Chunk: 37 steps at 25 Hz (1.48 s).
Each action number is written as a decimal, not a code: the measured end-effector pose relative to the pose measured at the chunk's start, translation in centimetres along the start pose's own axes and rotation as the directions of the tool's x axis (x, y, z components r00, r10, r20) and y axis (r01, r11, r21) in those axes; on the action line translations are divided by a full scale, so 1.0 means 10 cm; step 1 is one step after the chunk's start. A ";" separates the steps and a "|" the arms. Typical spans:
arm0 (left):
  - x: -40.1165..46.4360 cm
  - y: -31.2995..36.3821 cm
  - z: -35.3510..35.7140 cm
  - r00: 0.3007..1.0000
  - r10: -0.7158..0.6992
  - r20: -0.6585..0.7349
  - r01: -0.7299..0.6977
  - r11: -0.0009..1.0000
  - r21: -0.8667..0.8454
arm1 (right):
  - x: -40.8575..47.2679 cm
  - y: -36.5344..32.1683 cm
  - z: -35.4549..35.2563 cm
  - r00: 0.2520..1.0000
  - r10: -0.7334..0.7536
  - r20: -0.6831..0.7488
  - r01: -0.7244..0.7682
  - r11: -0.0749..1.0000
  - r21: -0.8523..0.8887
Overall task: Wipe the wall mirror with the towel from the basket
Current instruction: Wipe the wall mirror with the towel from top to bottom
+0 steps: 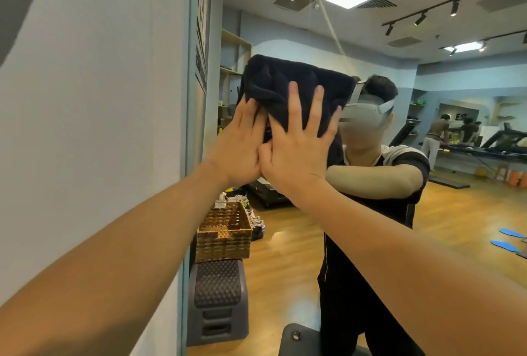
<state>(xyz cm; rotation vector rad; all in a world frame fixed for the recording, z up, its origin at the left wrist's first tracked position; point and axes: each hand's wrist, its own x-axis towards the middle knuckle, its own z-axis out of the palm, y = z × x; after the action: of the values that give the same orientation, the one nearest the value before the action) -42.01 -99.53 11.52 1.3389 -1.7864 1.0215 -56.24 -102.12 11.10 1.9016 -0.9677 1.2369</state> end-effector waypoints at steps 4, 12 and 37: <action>-0.21 -0.50 -0.08 0.996 -0.080 0.024 0.080 0.996 0.031 | 0.14 -0.50 0.21 0.999 -0.030 0.027 0.030 0.999 0.029; -0.72 -0.81 -0.04 0.981 -0.170 0.092 0.149 0.968 0.200 | -0.02 -1.02 0.45 0.985 -0.140 0.103 0.128 0.985 0.117; 0.83 2.00 0.15 0.990 0.125 -0.058 -0.127 0.991 -0.030 | -0.42 2.01 -0.85 0.999 -0.029 -0.045 0.027 0.999 -0.047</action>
<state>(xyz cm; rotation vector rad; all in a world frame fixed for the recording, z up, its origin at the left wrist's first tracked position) -63.48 -101.17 14.21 1.1782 -1.8566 1.0811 -78.33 -104.25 12.65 1.8372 -0.9353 1.2258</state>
